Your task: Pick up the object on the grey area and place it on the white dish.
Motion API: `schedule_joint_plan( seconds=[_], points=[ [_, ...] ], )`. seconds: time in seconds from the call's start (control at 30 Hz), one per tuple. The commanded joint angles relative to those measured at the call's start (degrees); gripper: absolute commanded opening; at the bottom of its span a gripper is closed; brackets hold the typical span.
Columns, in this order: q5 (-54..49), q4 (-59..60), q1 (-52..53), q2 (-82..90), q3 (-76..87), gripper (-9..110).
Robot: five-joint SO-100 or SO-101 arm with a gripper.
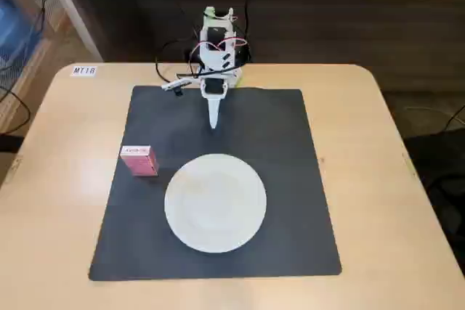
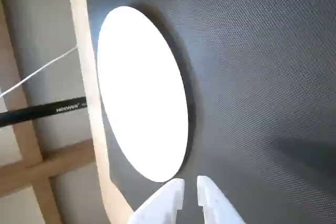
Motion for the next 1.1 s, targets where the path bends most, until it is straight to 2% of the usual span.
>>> schedule_joint_plan(
  seconds=[0.0, 0.3, 0.47, 0.67, 0.8, 1.07],
  points=[
    [0.79, -0.09, -2.81, 1.32, 0.44, 0],
    [-0.44, 0.79, -3.60, 1.32, -1.05, 0],
    [-3.69, 2.29, -1.32, -0.53, -15.38, 0],
    [-10.72, 1.93, 2.64, -22.32, -41.66, 0],
    [-11.95, 4.57, 7.21, -36.12, -57.66, 0],
    [-14.68, 17.23, 16.87, -63.02, -82.44, 0]
  ],
)
